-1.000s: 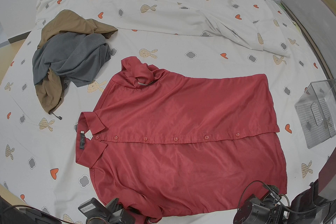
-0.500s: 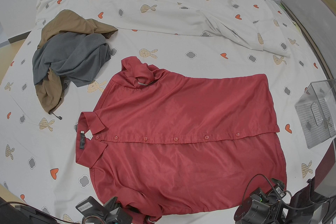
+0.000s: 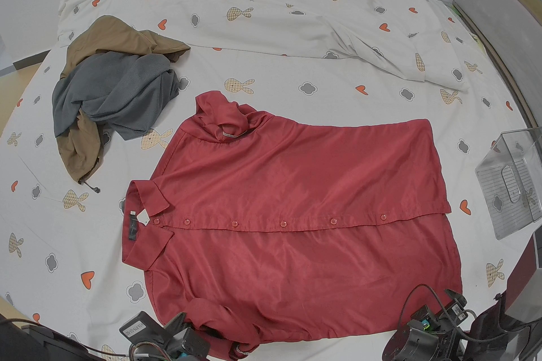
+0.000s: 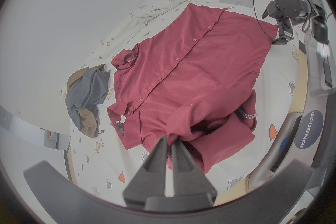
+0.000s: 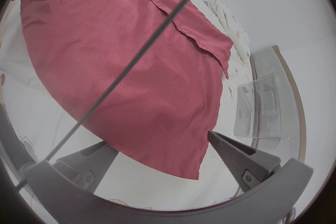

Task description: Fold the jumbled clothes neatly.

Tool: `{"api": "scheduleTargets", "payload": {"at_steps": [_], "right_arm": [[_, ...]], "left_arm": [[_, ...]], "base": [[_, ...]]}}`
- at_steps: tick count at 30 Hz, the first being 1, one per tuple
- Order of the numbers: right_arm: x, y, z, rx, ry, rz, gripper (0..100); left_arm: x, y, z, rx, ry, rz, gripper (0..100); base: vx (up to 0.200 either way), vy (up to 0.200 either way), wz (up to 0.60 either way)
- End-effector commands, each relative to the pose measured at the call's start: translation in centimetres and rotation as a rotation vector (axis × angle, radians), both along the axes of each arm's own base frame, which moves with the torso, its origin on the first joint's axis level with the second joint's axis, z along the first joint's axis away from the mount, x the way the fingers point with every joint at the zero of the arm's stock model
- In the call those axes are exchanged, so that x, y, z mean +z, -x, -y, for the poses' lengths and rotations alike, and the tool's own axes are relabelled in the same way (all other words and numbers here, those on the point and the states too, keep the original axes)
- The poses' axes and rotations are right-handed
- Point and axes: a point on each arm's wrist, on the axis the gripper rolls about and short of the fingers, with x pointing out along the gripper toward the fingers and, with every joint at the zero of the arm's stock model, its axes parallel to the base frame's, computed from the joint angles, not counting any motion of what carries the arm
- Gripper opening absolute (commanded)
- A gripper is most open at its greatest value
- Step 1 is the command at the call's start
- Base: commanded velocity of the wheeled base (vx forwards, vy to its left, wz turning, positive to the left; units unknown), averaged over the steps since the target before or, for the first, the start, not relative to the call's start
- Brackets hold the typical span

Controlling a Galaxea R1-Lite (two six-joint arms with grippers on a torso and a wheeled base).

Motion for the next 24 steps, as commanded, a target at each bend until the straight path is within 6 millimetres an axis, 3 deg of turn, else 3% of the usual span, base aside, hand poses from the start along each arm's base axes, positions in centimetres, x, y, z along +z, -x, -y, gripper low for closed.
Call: {"api": "scheduleTargets", "payload": {"at_steps": [1, 13, 20, 24], "right_arm": [[-0.5, 0.0, -0.1, -0.007, 0.007, -0.007, 0], [-0.8, -0.3, 0.0, -0.034, -0.021, 0.003, 0], [0.1, -0.2, 0.3, -0.037, -0.065, 0.025, 0], [2.3, -0.9, 0.6, -0.07, -0.172, 0.089, 0]], "left_arm": [[0.1, -0.1, 0.0, 0.007, 0.005, 0.002, 0], [0.0, -0.1, -0.1, 0.007, 0.0, 0.0, 0], [0.1, -0.5, -0.2, 0.024, 0.003, 0.002, 0], [1.5, -1.6, -0.7, 0.069, 0.033, 0.025, 0]], "base": [[0.0, 0.0, 0.0], [0.0, 0.0, 0.0], [0.0, 0.0, 0.0], [0.0, 0.0, 0.0]]}}
